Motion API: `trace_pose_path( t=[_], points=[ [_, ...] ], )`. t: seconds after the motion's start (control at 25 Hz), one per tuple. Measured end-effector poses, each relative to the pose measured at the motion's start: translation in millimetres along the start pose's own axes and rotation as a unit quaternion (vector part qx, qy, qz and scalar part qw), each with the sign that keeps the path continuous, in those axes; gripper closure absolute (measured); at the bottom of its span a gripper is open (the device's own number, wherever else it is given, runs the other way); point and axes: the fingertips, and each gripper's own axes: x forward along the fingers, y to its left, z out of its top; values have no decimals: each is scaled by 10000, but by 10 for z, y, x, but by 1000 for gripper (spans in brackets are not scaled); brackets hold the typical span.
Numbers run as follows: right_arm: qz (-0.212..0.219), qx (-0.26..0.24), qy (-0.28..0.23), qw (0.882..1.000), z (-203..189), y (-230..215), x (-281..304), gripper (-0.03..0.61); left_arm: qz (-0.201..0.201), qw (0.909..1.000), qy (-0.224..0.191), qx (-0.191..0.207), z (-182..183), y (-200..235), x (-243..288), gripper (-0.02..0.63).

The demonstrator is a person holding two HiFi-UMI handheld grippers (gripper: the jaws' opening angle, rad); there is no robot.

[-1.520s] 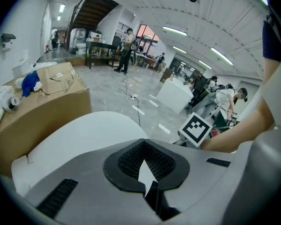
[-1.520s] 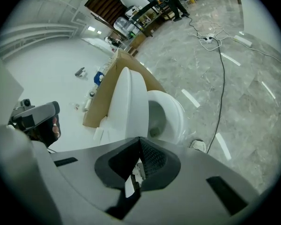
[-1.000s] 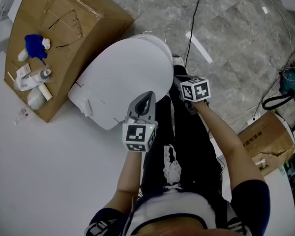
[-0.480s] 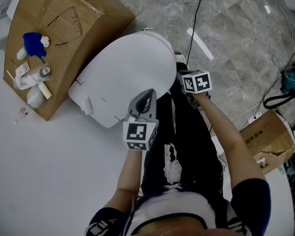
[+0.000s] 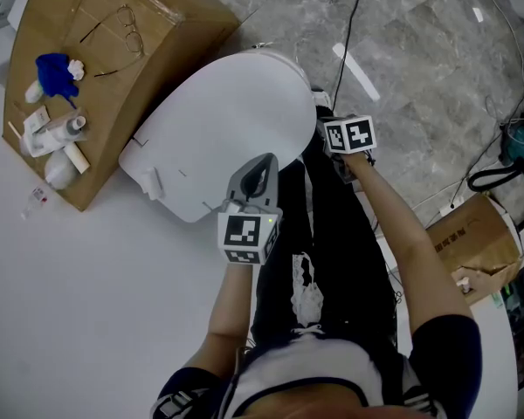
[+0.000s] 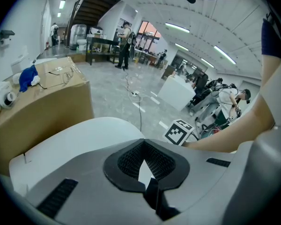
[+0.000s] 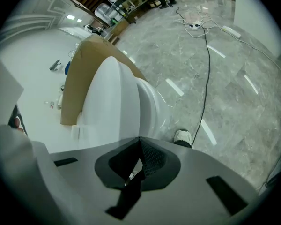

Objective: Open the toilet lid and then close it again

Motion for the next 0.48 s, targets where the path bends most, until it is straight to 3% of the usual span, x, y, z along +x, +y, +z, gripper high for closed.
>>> trace_pose_path(
  t=[0.32, 0.48],
  points=[
    [-225, 507, -314, 9980, 62, -141, 72, 572, 52, 10000, -1, -2, -13, 34, 16, 606],
    [-541, 243, -397, 9974, 51, -167, 21, 572, 66, 10000, -28, 25, 4, 27, 36, 606]
  ],
)
